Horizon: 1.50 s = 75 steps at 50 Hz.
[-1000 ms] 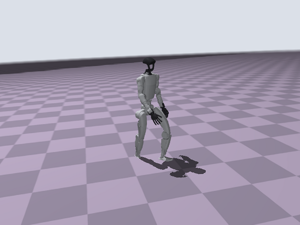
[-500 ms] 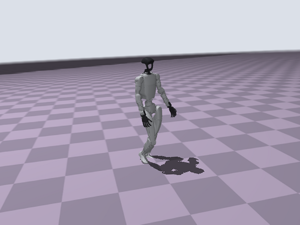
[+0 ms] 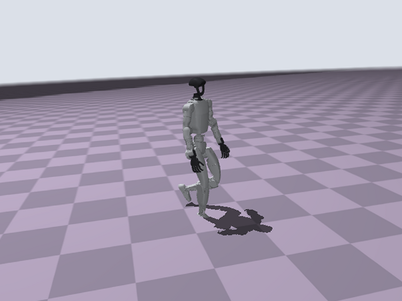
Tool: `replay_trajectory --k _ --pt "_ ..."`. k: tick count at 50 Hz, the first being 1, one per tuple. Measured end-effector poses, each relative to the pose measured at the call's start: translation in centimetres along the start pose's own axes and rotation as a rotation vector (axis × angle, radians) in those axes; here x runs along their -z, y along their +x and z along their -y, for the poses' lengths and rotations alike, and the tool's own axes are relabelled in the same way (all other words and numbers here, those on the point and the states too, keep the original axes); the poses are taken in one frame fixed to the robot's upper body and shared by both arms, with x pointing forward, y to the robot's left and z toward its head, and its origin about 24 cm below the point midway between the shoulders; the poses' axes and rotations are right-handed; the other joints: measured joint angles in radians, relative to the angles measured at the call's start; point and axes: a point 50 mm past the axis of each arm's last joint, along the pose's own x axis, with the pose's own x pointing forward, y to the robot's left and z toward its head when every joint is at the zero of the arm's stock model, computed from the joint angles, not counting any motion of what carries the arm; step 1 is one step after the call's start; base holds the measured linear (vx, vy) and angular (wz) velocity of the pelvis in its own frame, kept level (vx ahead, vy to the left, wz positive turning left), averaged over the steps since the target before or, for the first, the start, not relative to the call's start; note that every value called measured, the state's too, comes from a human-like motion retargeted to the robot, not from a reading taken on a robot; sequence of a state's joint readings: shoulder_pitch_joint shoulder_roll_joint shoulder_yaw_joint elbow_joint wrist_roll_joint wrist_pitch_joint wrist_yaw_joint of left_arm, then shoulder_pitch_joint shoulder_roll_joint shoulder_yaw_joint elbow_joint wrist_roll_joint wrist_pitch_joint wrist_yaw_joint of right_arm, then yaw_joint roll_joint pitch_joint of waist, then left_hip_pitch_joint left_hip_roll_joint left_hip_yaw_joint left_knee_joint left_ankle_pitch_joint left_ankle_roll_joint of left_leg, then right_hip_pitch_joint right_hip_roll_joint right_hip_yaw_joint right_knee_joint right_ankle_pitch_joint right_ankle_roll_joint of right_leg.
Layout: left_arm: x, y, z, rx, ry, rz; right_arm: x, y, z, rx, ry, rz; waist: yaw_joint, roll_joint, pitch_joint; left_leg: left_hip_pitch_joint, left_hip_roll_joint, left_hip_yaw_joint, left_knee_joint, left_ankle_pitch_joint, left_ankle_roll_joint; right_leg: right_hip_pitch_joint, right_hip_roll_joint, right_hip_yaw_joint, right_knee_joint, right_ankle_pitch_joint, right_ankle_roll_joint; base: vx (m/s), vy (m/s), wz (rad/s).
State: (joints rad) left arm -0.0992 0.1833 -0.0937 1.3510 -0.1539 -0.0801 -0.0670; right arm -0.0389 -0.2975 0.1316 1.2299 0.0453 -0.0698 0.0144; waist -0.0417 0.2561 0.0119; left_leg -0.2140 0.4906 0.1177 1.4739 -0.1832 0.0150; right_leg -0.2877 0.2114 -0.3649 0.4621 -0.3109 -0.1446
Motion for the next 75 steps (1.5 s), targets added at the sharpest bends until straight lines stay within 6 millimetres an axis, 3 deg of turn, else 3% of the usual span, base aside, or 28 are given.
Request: replay_trajectory --k 3,8,11,15,19,25,28,30,33,35,37,41,45,50,54,57,60,63,65,66,68,70,72,75 --pt "0.1 -0.1 -0.7 -0.029 -0.023 -0.001 -3.1 0.3 0.7 0.03 0.008 0.097 0.047 -0.016 0.008 -0.141 0.052 0.005 0.092 -0.176 0.076 0.096 0.038 0.033 -0.071 -0.028 -0.001 0.57 -0.17 -0.12" --pt "-0.1 -0.2 -1.6 -0.082 -0.081 0.03 -7.7 0.4 0.2 0.016 0.002 0.242 0.089 -0.079 0.025 -0.317 -0.04 0.07 -0.081 -0.379 0.113 0.264 0.035 0.093 -0.189 -0.069 0.025 0.57 -0.04 -0.06" --pt "0.0 -0.3 -1.5 -0.089 -0.096 0.046 -9.6 0.3 -0.5 -0.006 -0.011 0.304 0.091 -0.123 0.037 -0.36 -0.143 0.129 -0.339 -0.389 0.081 0.363 0.001 0.121 -0.266 -0.091 0.042 0.55 0.02 -0.01" --pt "0.2 -0.3 -1.0 -0.076 -0.077 0.049 -10.6 0.3 -1.3 -0.037 -0.054 0.329 0.076 -0.155 0.031 -0.373 -0.282 0.19 -0.776 -0.321 0.015 0.449 -0.037 0.124 -0.326 -0.108 0.067 0.5 0.07 0.21" --pt "0.8 -0.3 -0.7 -0.067 -0.05 0.033 -9.4 0.5 -2.0 -0.06 -0.097 0.283 0.07 -0.141 0.016 -0.421 -0.294 0.191 -0.891 -0.314 -0.012 0.481 -0.032 0.126 -0.268 -0.148 0.077 0.5 0.1 0.13" --pt "2.2 -0.6 -1.1 -0.067 -0.074 -0.02 -4.6 0.6 -2.4 -0.08 -0.11 0.117 0.088 -0.188 -0.032 -0.383 -0.315 0.212 -0.8 -0.207 0.044 0.474 -0.133 0.112 -0.051 -0.177 0.11 0.62 0.12 -0.16" --pt "2.6 -0.7 -1.4 -0.061 -0.093 -0.036 -1.8 0.4 -2.4 -0.096 -0.108 0.029 0.085 -0.246 -0.053 -0.324 -0.391 0.238 -0.78 -0.21 0.087 0.407 -0.253 0.123 0.211 -0.1 0.168 0.59 0.16 0.14" --pt "2.4 -0.7 -1.7 -0.054 -0.089 -0.029 -0.7 0.3 -2.3 -0.111 -0.105 -0.005 0.065 -0.367 -0.06 -0.21 -0.574 0.301 -0.957 -0.154 0.135 0.293 -0.452 0.168 0.498 -0.017 0.231 0.53 0.18 0.44" --pt "1.6 -0.6 -1.8 -0.053 -0.055 -0.004 -0.3 0.2 -2.1 -0.112 -0.108 -0.019 0.028 -0.412 -0.053 -0.141 -0.66 0.299 -0.969 -0.186 0.172 0.19 -0.603 0.179 0.773 0.136 0.22 0.54 0.15 0.37" --pt "0.7 -0.5 -2.0 -0.062 -0.02 0.023 -0.7 0.2 -1.9 -0.105 -0.108 -0.004 0.005 -0.433 -0.041 -0.082 -0.716 0.291 -1.008 -0.195 0.185 0.106 -0.695 0.193 0.914 0.105 0.178 0.55 0.15 0.22" --pt "-0.6 -0.3 -2.2 -0.075 0.014 0.052 -1.4 0.3 -1.9 -0.097 -0.105 0.022 -0.02 -0.444 -0.027 -0.015 -0.76 0.271 -1.064 -0.198 0.188 0.021 -0.756 0.197 0.987 -0.006 0.131 0.57 0.12 0.22" --pt "-3.8 0.0 -2.3 -0.101 0.048 0.13 -2.9 0.5 -2.4 -0.095 -0.09 0.073 -0.063 -0.438 0.003 0.129 -0.803 0.207 -1.193 -0.205 0.182 -0.139 -0.773 0.178 0.948 -0.194 0.078 0.58 0.07 0.27" --pt "-7.1 0.0 -1.9 -0.105 0.065 0.226 -3.1 0.5 -3.0 -0.101 -0.068 0.082 -0.081 -0.406 0.035 0.246 -0.792 0.143 -1.256 -0.241 0.175 -0.25 -0.679 0.147 0.722 -0.223 0.108 0.6 0.03 0.26" --pt "-10.2 -0.2 -1.0 -0.085 0.103 0.335 -1.8 0.3 -3.0 -0.094 -0.03 0.041 -0.059 -0.325 0.026 0.289 -0.709 0.094 -1.242 -0.324 0.175 -0.313 -0.45 0.134 0.263 -0.072 0.22 0.6 0.02 0.18" --pt "-10.8 -0.2 -0.5 -0.068 0.117 0.358 -0.1 0.1 -2.7 -0.078 -0.001 -0.01 -0.053 -0.316 0.005 0.292 -0.689 0.064 -1.163 -0.391 0.172 -0.357 -0.38 0.198 0.112 0.001 0.269 0.58 -0.02 0.29" --pt "-9.9 -0.1 -0.2 -0.054 0.106 0.331 1.4 -0.2 -2.1 -0.058 0.027 -0.06 -0.05 -0.295 -0.02 0.292 -0.652 0.056 -1.07 -0.435 0.161 -0.356 -0.344 0.231 0.114 0.051 0.263 0.59 -0.07 0.43" --pt "-7.6 0.2 0.1 -0.033 0.081 0.255 2.9 -0.5 -1.3 -0.034 0.052 -0.107 -0.051 -0.258 -0.042 0.284 -0.585 0.046 -0.918 -0.44 0.136 -0.328 -0.302 0.246 0.174 0.079 0.233 0.58 -0.13 0.41" --pt "-4.3 0.3 0.1 -0.01 0.056 0.148 3.6 -0.7 -0.4 -0.012 0.06 -0.127 -0.05 -0.191 -0.049 0.226 -0.465 0.021 -0.655 -0.337 0.065 -0.263 -0.221 0.222 0.202 0.052 0.172 0.52 -0.19 0.22" --pt "-2.6 0.2 0.1 0.009 0.045 0.089 3.5 -0.7 0.3 0.0 0.062 -0.118 -0.044 -0.096 -0.043 0.138 -0.308 -0.011 -0.412 -0.208 -0.005 -0.177 -0.108 0.169 0.111 0.067 0.115 0.46 -0.21 0.09" --pt "-1.9 0.2 0.0 0.011 0.049 0.068 3.3 -0.7 0.4 0.004 0.06 -0.109 -0.036 -0.081 -0.04 0.106 -0.254 -0.002 -0.319 -0.139 -0.01 -0.164 -0.087 0.162 0.121 0.049 0.095 0.45 -0.2 0.1" --pt "-1.1 0.1 -0.1 0.017 0.063 0.044 2.8 -0.6 0.9 0.015 0.051 -0.084 -0.022 -0.057 -0.033 0.027 -0.137 0.014 -0.142 -0.046 0.007 -0.13 -0.051 0.146 0.124 0.015 0.058 0.46 -0.21 0.26" --pt "-1.0 0.0 -0.3 0.023 0.084 0.041 1.9 -0.4 1.3 0.025 0.035 -0.052 -0.004 -0.043 -0.025 -0.065 -0.024 0.024 0.0 -0.044 0.055 -0.088 -0.021 0.132 0.102 -0.011 0.035 0.46 -0.22 0.37" --pt "-1.4 0.1 -0.3 0.028 0.103 0.053 0.7 -0.2 1.7 0.029 0.016 -0.018 0.019 -0.04 -0.023 -0.163 0.045 0.031 0.077 -0.121 0.103 -0.036 -0.001 0.126 0.051 -0.023 0.026 0.47 -0.2 0.44" --pt "-2.2 0.1 -0.2 0.029 0.113 0.081 -1.2 0.0 1.9 0.03 -0.006 0.037 0.049 -0.047 -0.027 -0.298 0.069 0.065 0.074 -0.247 0.138 0.047 0.016 0.119 -0.053 -0.028 0.032 0.45 -0.11 0.41"
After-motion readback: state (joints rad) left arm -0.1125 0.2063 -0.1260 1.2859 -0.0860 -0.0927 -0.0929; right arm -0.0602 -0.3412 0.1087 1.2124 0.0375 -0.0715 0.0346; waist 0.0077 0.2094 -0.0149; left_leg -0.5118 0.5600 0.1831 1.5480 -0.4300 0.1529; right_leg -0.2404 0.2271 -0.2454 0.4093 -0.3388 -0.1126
